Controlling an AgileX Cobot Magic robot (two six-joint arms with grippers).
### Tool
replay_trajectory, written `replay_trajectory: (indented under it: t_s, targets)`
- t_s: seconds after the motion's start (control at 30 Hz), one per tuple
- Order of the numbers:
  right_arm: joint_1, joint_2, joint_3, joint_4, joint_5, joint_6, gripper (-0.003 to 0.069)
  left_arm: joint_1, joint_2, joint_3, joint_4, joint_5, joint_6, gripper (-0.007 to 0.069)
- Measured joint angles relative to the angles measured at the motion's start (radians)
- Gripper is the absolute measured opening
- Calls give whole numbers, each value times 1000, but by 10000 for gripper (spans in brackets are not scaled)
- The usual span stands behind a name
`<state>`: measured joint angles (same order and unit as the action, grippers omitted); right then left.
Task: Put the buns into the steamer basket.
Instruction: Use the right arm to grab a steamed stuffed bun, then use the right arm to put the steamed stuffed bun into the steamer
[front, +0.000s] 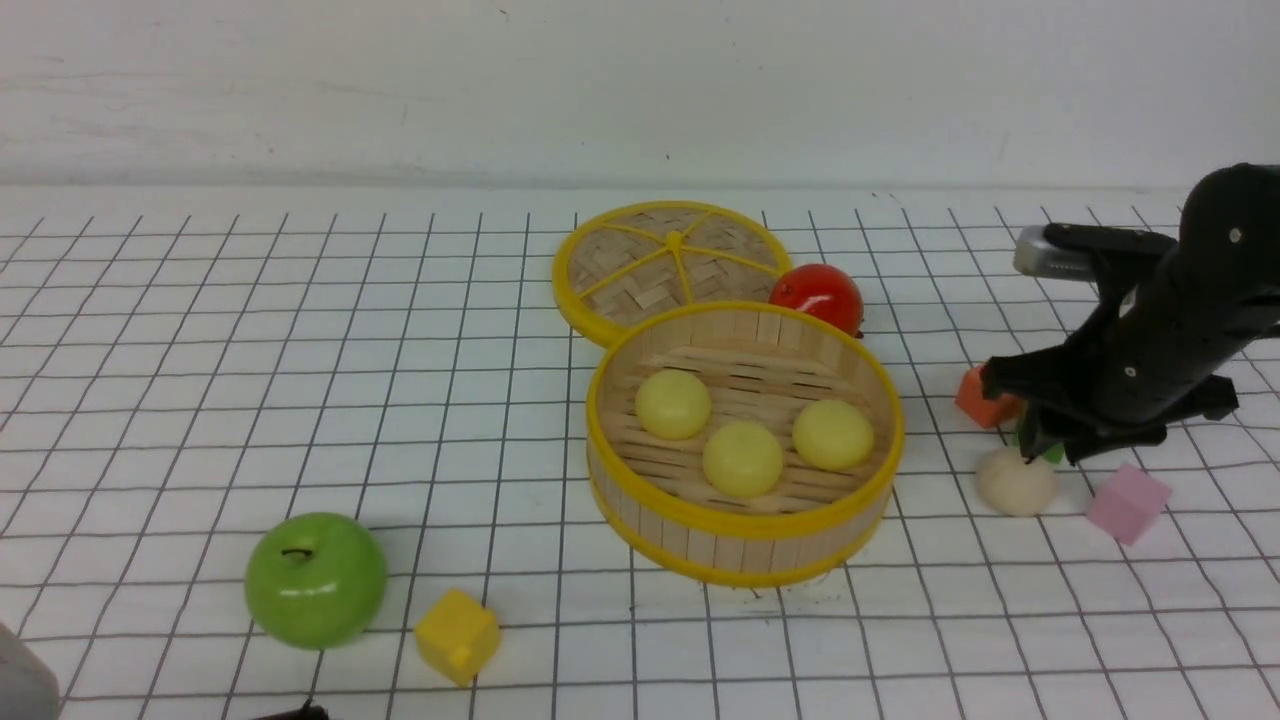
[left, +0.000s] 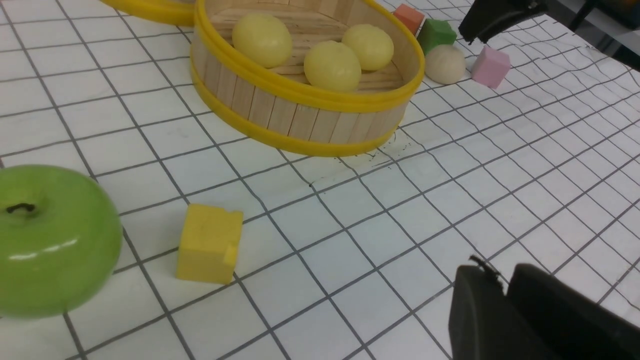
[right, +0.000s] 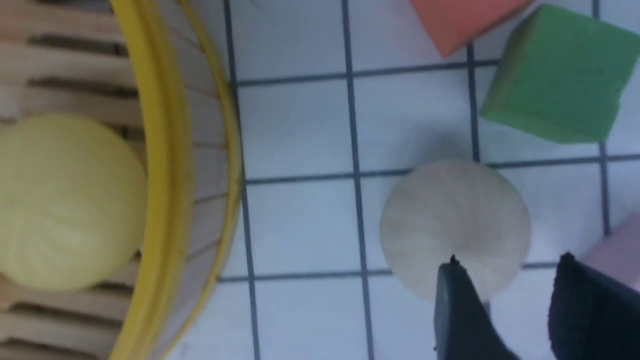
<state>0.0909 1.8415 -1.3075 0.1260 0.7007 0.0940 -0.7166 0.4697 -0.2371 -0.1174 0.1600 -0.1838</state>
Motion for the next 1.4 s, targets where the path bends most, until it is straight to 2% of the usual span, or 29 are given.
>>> replay_trajectory:
  t_s: [0.2,0.57,0.73,0.8,0.83,0.87,0.93,1.07,1.23,1.4]
  targets:
    - [0,51,-1,15,-84,-11,262,0,0,0,0,0,0,86]
    - [0,89,-2,-2,-114,-11,256,0,0,0,0,0,0,92]
    - [0,90,-3,-12,-111,-15,202,0,0,0,0,0,0,92]
    - [0,90,-3,-15,-110,-36,132,0,0,0,0,0,0,92]
    - [0,90,-3,-14,-110,-38,125,0,0,0,0,0,0,92]
    - [0,90,-4,-16,-106,-58,62,0,0,0,0,0,0,93]
    - [0,85,-4,-16,-98,-74,12,0,0,0,0,0,0,94]
    - [4,29,-4,0,-74,-87,3,0,0,0,0,0,0,101]
    - [56,-65,-32,61,-70,-130,3,0,0,0,0,0,0,105]
    - [180,-34,-140,204,-112,-242,10,0,0,0,0,0,0,110]
